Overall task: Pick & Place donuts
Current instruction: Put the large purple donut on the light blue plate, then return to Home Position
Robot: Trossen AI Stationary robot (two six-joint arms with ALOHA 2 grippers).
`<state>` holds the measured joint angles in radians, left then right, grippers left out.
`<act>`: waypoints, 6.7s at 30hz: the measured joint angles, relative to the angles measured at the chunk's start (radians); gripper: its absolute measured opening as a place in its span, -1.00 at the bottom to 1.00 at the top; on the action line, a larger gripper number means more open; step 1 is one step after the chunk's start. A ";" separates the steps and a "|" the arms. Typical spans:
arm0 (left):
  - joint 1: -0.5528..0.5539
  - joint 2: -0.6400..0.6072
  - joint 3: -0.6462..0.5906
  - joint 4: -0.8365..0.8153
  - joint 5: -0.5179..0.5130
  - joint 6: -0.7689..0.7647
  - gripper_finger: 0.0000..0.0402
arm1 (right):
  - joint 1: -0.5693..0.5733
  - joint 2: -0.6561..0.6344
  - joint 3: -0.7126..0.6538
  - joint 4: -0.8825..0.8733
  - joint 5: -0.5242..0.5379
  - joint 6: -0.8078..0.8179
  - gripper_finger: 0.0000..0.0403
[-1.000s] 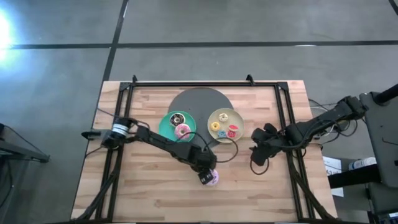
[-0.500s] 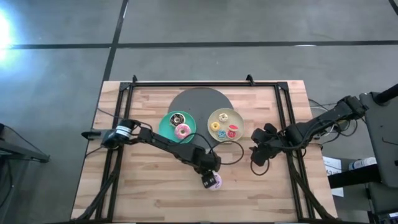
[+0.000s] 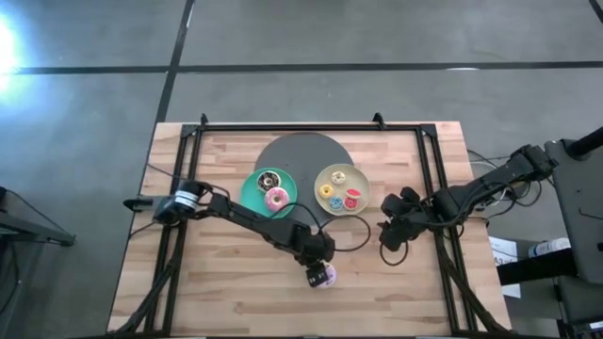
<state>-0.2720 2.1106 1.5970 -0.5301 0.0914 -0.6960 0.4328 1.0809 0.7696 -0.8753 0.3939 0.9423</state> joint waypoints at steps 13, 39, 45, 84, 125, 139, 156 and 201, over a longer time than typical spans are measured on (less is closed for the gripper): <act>-0.021 0.052 0.002 0.018 -0.080 0.009 -0.14 | 0.000 0.000 0.000 0.000 0.002 0.003 0.00; 0.183 -0.754 -0.599 -0.239 -0.304 -0.114 -1.00 | -0.026 0.012 -0.002 0.190 0.081 -0.040 0.00; 0.332 -0.892 -0.836 -0.071 -0.291 -0.064 -1.00 | -0.097 0.100 -0.001 0.346 0.016 -0.060 0.00; 0.070 -1.673 -1.175 0.441 -0.558 0.051 0.11 | -0.200 -0.544 0.048 0.216 0.118 -0.273 0.00; 0.365 -1.886 -1.585 0.667 -0.170 0.275 0.11 | -0.252 -1.065 -0.751 0.907 -0.052 -0.729 0.00; 0.368 -2.008 -1.587 0.622 -0.155 0.273 0.11 | -0.253 -1.074 -0.752 0.908 -0.054 -0.726 0.00; 0.390 -2.110 -1.588 0.617 -0.161 0.273 0.11 | -0.400 -1.081 -0.760 0.933 -0.054 -0.726 0.00; 0.285 -2.111 -1.591 0.561 -0.162 0.274 0.11 | -0.426 -1.047 -0.760 0.984 -0.267 -1.028 0.00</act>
<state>0.0127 -0.0002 0.0059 0.0311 -0.0708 -0.4225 0.0063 0.0338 0.0093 0.1083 0.1272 -0.0854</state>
